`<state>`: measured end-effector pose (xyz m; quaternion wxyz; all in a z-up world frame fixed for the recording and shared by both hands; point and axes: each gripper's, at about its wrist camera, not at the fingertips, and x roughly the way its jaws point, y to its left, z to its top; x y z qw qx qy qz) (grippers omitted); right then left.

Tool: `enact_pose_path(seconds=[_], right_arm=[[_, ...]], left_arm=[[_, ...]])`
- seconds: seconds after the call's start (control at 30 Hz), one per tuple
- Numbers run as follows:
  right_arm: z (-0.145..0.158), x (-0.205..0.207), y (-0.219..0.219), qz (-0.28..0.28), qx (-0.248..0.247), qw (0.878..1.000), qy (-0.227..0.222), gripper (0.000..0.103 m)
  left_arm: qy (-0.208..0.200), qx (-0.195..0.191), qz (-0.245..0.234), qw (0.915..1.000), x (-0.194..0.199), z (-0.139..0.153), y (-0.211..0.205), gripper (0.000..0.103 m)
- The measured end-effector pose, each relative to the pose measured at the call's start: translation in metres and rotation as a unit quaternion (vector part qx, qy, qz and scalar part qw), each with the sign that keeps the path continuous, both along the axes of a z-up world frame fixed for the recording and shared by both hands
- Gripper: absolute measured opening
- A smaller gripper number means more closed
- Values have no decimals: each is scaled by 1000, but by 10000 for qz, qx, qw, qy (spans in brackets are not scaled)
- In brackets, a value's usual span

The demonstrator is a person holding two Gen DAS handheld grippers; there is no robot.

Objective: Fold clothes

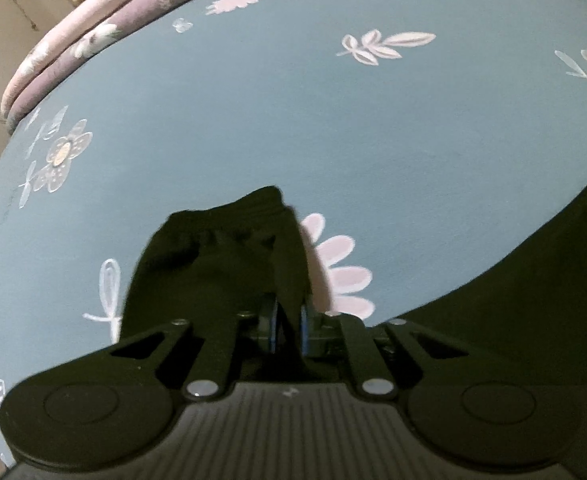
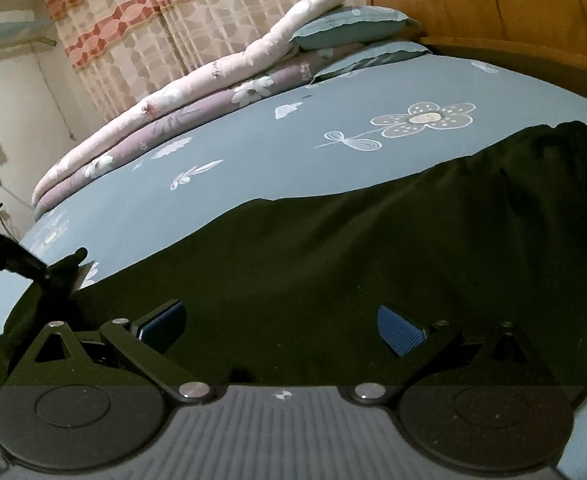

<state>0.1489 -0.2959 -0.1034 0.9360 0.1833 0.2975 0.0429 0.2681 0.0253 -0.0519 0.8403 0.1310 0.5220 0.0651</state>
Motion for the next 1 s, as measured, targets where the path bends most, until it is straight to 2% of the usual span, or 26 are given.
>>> enact_pose_path(seconds=[0.17,0.73,0.87,1.0], right_arm=[[0,0,2,-20,-45,10000,15,103],[-2,0,12,-169,-345,9992,81,103],[-2,0,15,-177,-417,9989,91,103],[-2,-1,17,-183,-470,9987,101,103]], left_arm=[[-17,227,-81,9997,-16,8,13,8],[-79,345,294,9989,-83,21,85,9],[-107,147,437,9989,-97,23,100,9],[-206,-155,450,9987,-103,29,102,13]])
